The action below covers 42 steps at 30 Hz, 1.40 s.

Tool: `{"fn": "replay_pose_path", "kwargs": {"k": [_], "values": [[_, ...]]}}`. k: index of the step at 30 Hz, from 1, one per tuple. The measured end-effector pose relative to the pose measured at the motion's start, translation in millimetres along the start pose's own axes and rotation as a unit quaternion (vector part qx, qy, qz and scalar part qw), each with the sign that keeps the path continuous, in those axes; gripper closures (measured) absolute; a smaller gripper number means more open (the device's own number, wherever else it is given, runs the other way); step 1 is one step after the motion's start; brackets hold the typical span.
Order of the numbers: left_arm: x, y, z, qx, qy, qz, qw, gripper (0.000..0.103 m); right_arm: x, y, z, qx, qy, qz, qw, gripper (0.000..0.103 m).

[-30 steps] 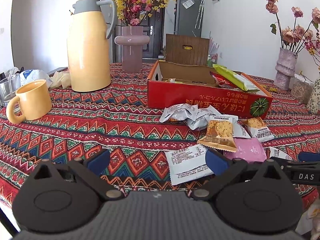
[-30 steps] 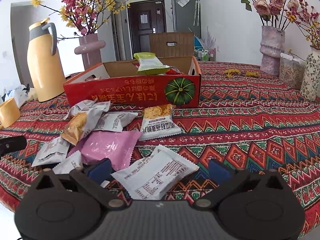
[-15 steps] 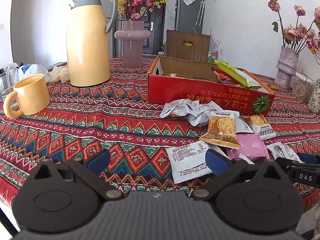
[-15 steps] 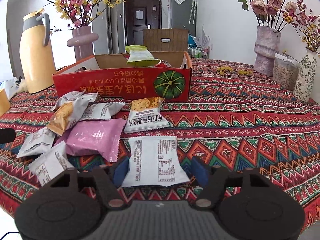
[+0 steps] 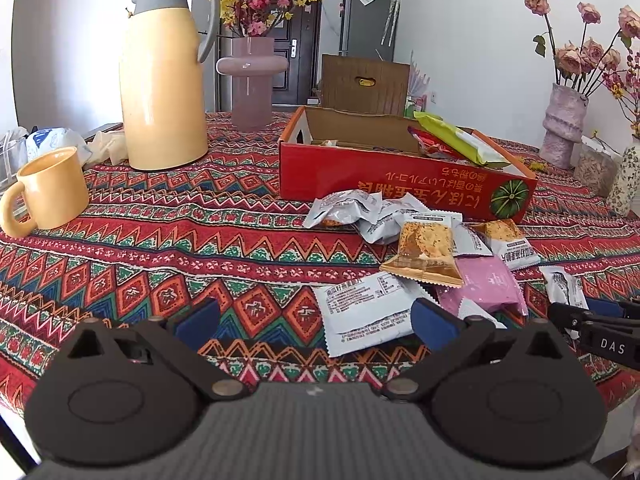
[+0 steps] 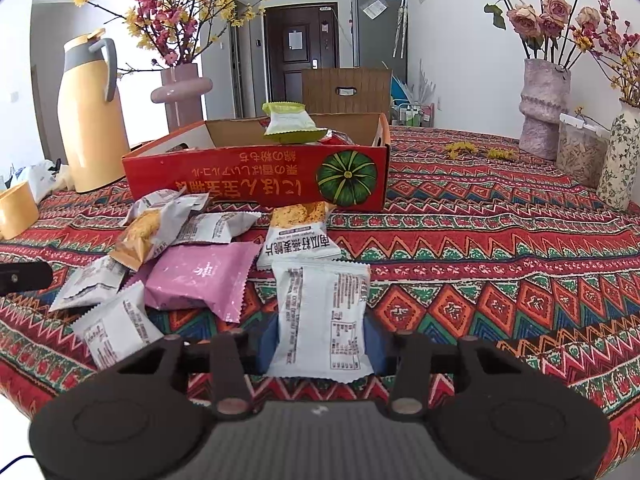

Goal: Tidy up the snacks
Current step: 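Grasp a white packet with the right gripper while the left gripper grasps another white packet, then lift both white packets and carry them over the box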

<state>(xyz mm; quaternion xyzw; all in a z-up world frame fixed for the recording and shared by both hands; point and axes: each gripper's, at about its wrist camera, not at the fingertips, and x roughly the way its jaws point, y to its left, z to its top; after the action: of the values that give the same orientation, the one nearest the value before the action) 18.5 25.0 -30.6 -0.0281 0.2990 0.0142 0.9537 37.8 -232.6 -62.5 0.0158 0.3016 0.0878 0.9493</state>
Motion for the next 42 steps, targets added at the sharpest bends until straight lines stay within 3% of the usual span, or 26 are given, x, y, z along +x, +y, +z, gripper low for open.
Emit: {"fn": "replay_pose_path", "kwargs": {"k": [19,31,33,37,42], "values": [[9.7,-69.7,-10.5,0.081,0.033,-0.070,0.9937,0.000,-36.8,-22.7,-16.4,0.013,-0.043,0.016,0.999,0.061],[19.8,-103.4,-17.2,0.115,0.054,-0.082,0.9885,0.000,-46.9,-40.2,-28.3,0.033,-0.052,0.038,0.997,0.060],[21.6,-104.3,-17.5,0.113,0.059,-0.085,0.9882,0.005,-47.7,-41.5,-29.7,0.034,-0.052,0.040,0.997,0.060],[26.2,-104.6,-18.1,0.108,0.070,-0.090,0.9876,0.027,-48.8,-42.8,-31.5,0.036,-0.052,0.042,0.997,0.060],[25.5,-102.2,-17.5,0.102,0.067,-0.091,0.9883,0.036,-49.1,-42.3,-31.6,0.036,-0.052,0.042,0.997,0.060]]}}
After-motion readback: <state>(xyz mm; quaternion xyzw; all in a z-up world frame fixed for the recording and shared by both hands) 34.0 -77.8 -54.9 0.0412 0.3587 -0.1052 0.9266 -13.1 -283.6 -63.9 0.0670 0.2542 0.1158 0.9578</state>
